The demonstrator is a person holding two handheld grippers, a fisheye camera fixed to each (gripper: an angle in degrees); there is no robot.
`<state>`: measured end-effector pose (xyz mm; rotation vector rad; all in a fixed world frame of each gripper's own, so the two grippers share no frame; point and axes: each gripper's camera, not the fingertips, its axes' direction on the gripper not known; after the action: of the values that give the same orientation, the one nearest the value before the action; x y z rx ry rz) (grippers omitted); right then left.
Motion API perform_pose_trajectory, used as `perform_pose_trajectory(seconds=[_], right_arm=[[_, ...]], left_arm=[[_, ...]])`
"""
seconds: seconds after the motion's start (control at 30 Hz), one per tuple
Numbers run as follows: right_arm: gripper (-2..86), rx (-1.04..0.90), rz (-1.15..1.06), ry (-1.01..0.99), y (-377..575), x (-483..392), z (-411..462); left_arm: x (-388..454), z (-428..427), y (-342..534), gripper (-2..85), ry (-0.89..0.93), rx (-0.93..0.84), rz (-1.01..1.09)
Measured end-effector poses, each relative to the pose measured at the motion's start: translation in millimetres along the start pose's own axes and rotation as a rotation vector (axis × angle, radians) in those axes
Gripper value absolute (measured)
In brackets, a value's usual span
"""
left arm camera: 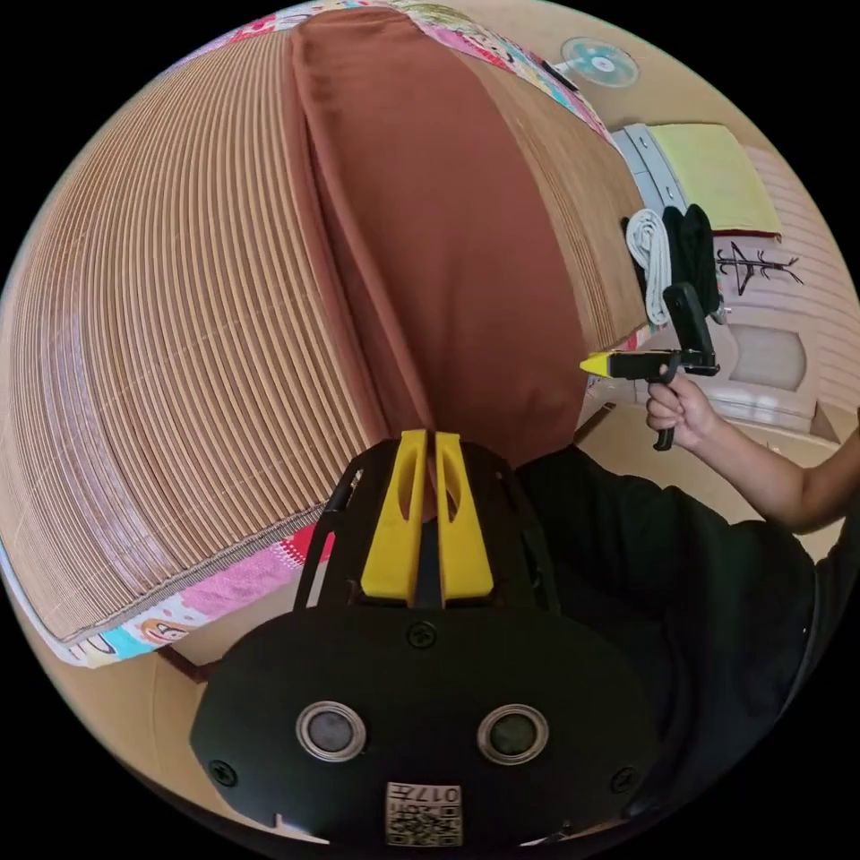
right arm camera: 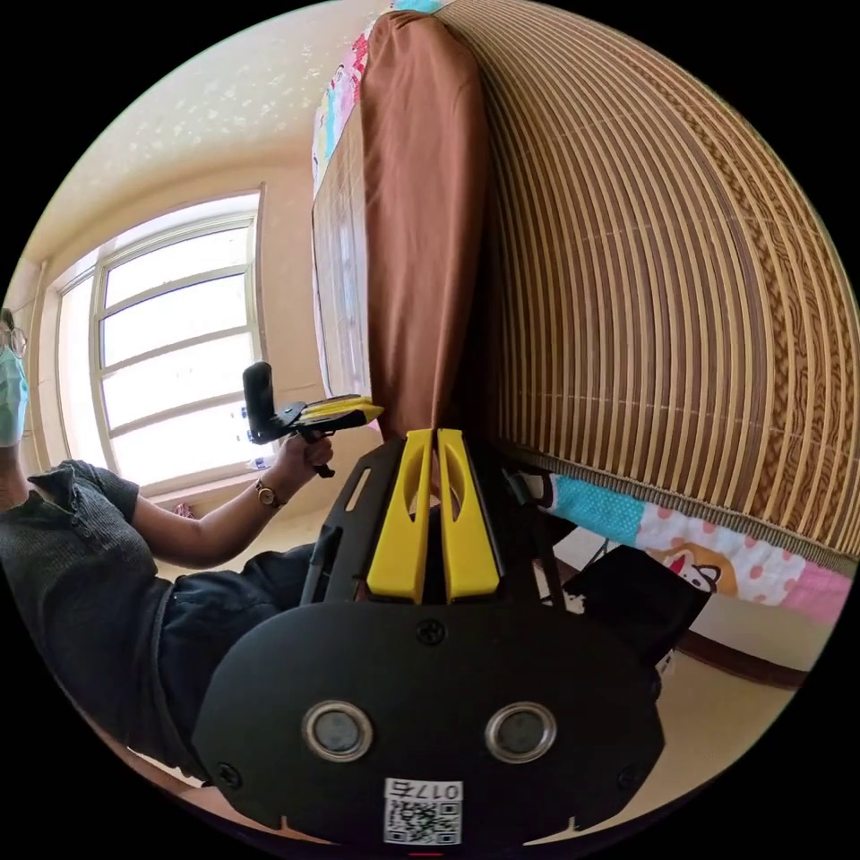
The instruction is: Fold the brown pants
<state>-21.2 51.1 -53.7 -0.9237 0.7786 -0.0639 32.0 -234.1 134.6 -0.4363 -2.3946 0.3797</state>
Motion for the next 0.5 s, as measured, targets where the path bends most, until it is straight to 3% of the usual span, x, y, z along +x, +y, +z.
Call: perform_pose_trajectory(seconds=[0.1,0.23,0.37,0.5], right_arm=[[1.7,0.069,-0.001,-0.155,13,-8,-9],[2.4,0.04,0.084,0.021,13,0,6],[5.3,-0.034,0.027,0.052,-4,-7,-6],[9.2,0.053,-0.015,0.038,-24,-6,-51]], left_arm=[[-14,-26,10,-0.2,0.139,0.077,-0.036],[-46,-3,21,0.7,0.151,0.063,-0.197],[-52,-7,12,5.1,0.148,0.079,-0.249],[-73,-41,-2,10.9,0.27,0.304,-0.313]])
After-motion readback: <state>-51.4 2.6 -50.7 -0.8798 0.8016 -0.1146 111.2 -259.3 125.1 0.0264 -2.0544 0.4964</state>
